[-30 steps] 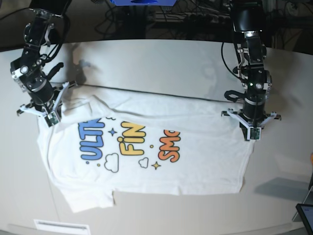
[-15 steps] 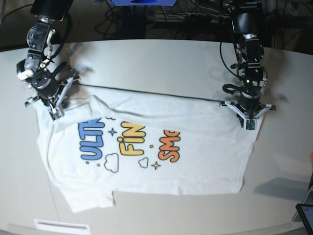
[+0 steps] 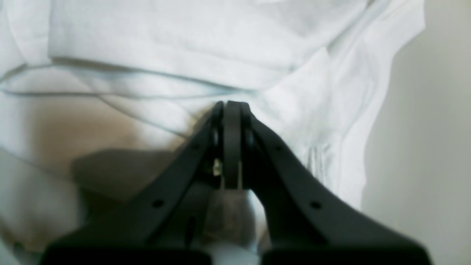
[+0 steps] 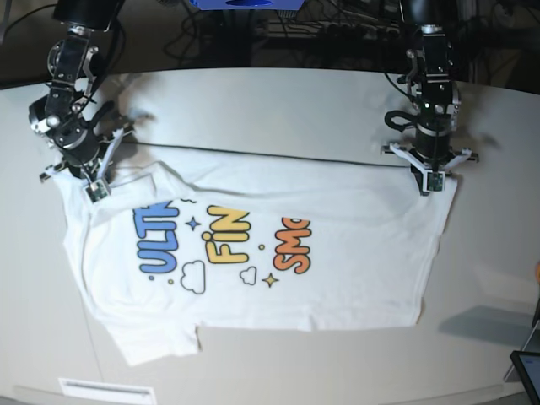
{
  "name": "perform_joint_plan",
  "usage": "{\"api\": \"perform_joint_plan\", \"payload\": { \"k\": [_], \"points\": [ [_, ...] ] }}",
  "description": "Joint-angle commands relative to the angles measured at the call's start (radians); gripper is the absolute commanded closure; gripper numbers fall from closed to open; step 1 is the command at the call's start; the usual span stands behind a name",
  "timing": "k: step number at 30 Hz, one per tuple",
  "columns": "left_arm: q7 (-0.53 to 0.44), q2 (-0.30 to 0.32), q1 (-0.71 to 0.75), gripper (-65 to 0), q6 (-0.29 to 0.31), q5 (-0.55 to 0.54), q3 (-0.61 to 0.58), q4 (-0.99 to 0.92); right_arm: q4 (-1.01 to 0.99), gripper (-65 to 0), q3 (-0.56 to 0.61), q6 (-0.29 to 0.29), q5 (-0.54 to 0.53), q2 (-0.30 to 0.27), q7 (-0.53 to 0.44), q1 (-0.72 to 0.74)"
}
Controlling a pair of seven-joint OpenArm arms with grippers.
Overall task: Fold the T-shirt properly
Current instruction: 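Drag the shirt edge toward the arms to straighten it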
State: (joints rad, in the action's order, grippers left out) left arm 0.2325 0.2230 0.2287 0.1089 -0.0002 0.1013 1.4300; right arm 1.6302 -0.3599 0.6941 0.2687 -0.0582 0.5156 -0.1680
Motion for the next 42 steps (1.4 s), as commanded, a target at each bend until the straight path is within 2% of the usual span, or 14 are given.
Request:
{"api": "perform_joint_plan", "payload": {
  "k": [1, 8, 15, 20, 27, 32, 42],
  "points": [
    [0.117, 0.003, 0.031, 0.0, 0.022, 0.010, -0.001, -0.007, 0.002, -0.3, -0.006, 0.004, 0.037, -0.007, 0.053, -0.017],
    [0.118, -0.001, 0.093, 0.0, 0.019, 0.007, -0.001, 0.033, 0.002, -0.3, -0.017, 0.004, 0.037, -0.007, 0.054, -0.041],
    [0.118, -0.076, 0.168, 0.0, 0.019, 0.016, 0.064, 0.160, 0.003, -0.3, -0.063, 0.004, 0.037, -0.007, 0.050, -0.051],
    [0.304, -0.090, 0.173, 0.0, 0.019, 0.015, 0.073, 0.280, 0.003, -0.3, -0.064, 0.004, 0.037, -0.009, 0.050, -0.054],
    [0.313, -0.106, 0.216, 0.0, 0.019, 0.012, 0.084, 0.391, 0.040, -0.3, -0.064, 0.004, 0.037, -0.009, 0.053, -0.086],
    [0.466, -0.110, 0.206, 0.0, 0.019, 0.007, 0.079, 0.447, 0.072, -0.3, -0.064, 0.004, 0.037, -0.007, 0.054, -0.114],
    [0.473, -0.138, 0.278, 0.0, 0.019, 0.007, 0.082, 0.473, 0.074, -0.3, -0.127, 0.004, 0.037, -0.004, 0.050, -0.149]
  ]
}}
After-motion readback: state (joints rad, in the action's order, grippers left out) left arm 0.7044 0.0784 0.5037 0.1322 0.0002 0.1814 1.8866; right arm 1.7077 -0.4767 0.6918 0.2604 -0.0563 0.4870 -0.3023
